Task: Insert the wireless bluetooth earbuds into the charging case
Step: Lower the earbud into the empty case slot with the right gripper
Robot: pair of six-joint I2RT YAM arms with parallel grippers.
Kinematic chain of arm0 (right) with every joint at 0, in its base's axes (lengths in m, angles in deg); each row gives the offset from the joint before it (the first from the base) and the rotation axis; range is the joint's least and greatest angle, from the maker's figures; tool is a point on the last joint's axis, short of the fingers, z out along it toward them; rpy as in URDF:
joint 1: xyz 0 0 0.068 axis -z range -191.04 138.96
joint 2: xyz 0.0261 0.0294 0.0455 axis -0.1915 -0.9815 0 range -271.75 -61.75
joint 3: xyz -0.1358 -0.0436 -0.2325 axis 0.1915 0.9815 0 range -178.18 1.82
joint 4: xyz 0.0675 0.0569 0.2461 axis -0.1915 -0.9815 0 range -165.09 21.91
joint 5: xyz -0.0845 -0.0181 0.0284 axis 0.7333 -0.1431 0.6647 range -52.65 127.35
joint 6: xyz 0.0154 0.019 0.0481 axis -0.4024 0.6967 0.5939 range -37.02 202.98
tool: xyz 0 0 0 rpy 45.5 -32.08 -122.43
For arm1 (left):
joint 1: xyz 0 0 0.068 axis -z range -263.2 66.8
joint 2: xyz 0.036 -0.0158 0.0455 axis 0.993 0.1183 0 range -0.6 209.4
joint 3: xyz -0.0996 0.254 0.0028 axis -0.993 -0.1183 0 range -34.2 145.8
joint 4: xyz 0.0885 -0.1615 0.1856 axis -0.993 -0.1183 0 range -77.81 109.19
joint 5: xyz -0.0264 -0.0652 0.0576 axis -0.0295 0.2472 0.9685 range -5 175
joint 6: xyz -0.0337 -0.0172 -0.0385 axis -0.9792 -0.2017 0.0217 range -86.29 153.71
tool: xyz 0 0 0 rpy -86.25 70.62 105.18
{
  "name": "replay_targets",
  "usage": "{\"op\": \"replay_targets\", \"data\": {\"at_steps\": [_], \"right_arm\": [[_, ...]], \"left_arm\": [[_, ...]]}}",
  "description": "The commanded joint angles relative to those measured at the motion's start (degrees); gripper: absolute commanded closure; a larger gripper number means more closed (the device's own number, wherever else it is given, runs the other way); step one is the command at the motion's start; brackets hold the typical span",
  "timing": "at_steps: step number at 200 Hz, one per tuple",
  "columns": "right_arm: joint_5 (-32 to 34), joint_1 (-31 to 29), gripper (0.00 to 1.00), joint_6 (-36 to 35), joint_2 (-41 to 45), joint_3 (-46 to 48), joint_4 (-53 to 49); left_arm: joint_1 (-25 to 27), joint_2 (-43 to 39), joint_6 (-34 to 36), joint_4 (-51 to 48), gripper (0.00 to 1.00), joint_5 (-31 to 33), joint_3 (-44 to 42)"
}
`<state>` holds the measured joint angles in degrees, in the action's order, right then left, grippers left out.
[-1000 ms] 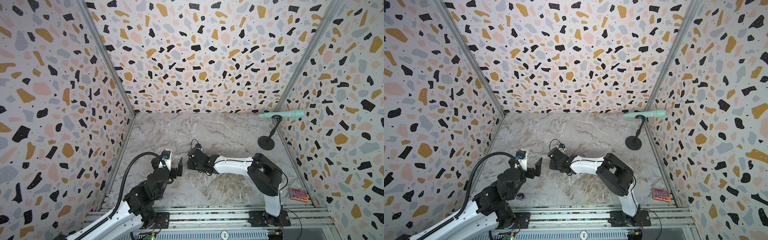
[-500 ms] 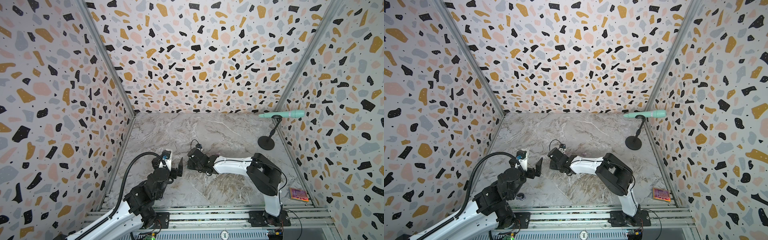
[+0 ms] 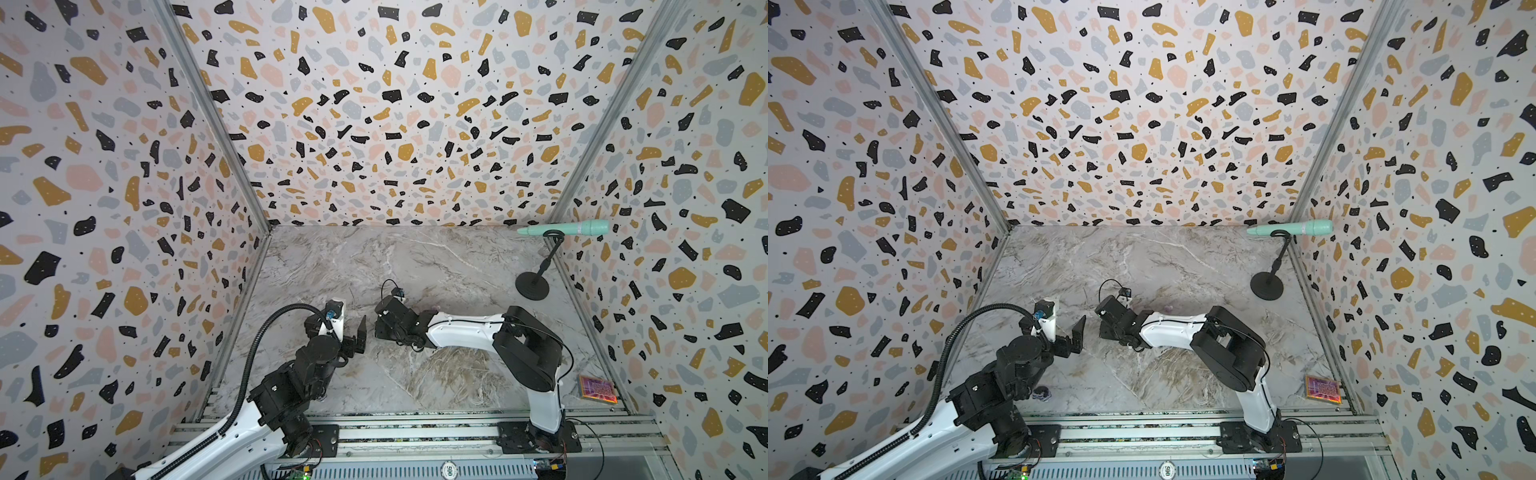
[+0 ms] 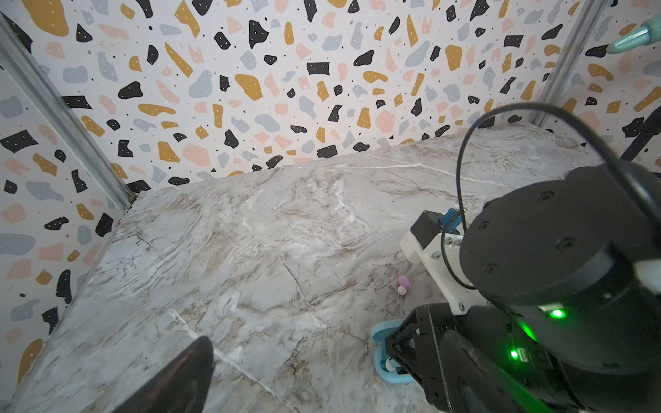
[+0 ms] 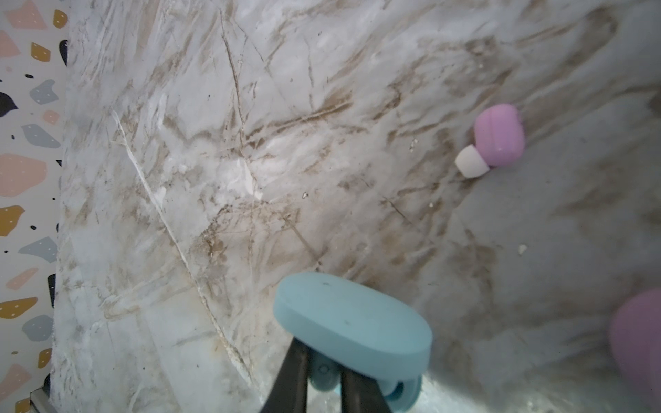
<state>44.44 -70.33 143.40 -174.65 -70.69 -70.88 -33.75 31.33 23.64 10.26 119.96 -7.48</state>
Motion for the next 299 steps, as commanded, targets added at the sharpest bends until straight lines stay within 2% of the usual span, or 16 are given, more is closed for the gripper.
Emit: {"op": "replay_targets", "data": {"at_steps": [1, 90, 233, 299], "right_arm": [[0.5, -0.4, 0.83, 0.4, -0.5, -1.9, -0.7], [0.1, -0.4, 0.78, 0.6, -1.0, -1.9, -0.6], [0.2, -0.7, 0.75, 0.6, -0.5, -2.2, -0.6], [0.1, -0.8, 0.68, 0.6, 0.8, -2.2, -0.7]], "left_arm": [[-0.3, 0.0, 0.3, 1.4, 0.00, 0.0, 0.4], [-0.3, 0.0, 0.3, 1.4, 0.00, -0.1, 0.5], [-0.4, 0.2, 0.4, 1.3, 0.00, -0.2, 0.5], [-0.4, 0.4, 0.3, 1.3, 0.00, -0.3, 0.6]]}}
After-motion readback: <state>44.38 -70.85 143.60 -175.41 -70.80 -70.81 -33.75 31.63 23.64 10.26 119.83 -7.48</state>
